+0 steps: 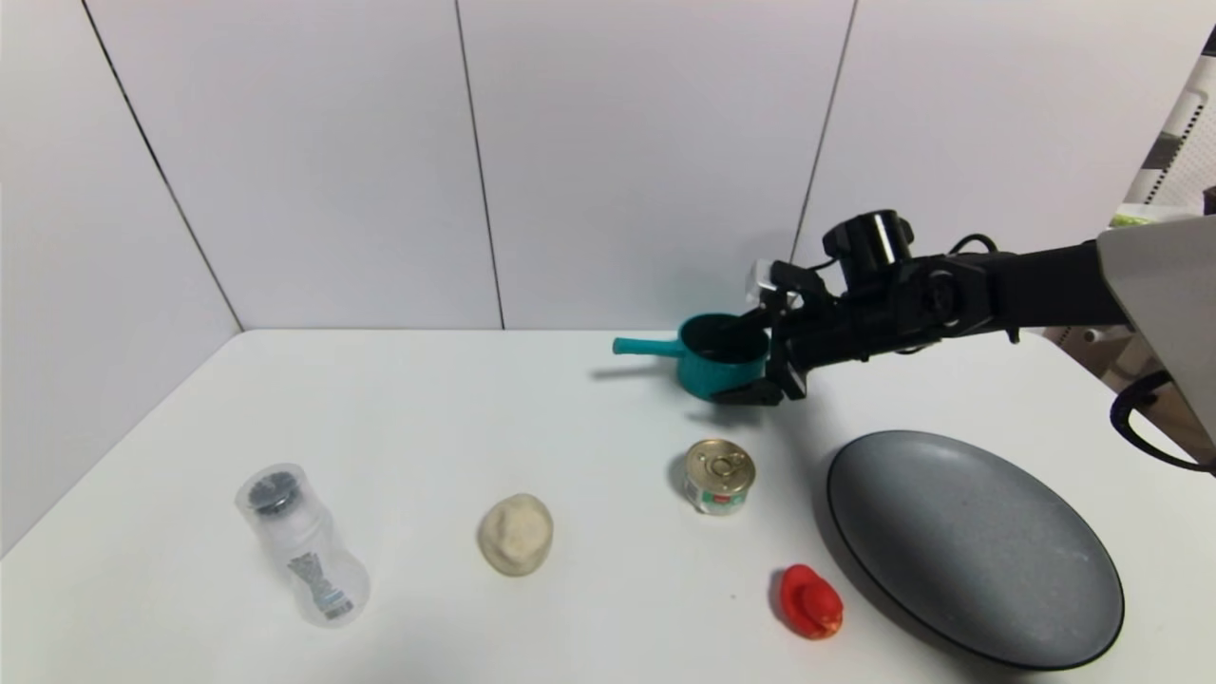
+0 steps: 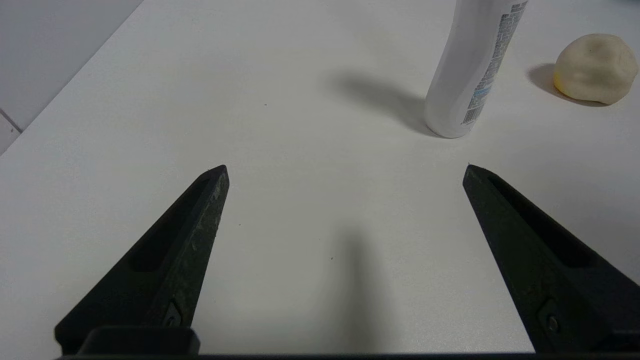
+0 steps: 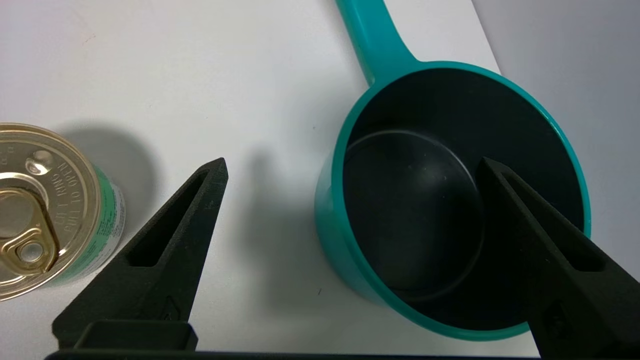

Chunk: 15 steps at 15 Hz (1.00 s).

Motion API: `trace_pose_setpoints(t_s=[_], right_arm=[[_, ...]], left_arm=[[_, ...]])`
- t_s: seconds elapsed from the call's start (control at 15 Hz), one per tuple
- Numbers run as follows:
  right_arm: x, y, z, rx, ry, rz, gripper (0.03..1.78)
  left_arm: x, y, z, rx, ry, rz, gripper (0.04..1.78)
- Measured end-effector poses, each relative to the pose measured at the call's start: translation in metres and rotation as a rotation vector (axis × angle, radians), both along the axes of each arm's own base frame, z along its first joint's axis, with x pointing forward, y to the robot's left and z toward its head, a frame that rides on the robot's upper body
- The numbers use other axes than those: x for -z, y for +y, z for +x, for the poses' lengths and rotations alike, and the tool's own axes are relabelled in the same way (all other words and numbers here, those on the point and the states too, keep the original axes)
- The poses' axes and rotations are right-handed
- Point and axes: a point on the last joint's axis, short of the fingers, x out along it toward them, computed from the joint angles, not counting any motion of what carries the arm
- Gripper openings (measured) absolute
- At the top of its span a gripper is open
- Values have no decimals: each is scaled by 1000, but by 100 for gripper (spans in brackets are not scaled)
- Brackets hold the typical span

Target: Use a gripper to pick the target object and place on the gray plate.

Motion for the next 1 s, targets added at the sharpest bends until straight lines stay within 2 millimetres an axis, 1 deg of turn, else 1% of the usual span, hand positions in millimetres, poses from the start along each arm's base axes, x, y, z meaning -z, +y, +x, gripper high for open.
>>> trace_pose_setpoints(t_s=[0.27, 0.4, 0.8, 1.0], right_arm=[[-1, 6, 1, 46, 75, 28, 171], [0, 10, 0, 69, 114, 9, 171], [12, 13, 5, 76, 113, -22, 171], [13, 16, 8, 107, 99, -60, 171]], left_arm=[[0, 0, 0, 1, 0, 0, 169], [0, 0, 0, 0, 0, 0, 169], [0, 0, 0, 0, 0, 0, 169], [0, 0, 0, 1, 0, 0, 169]])
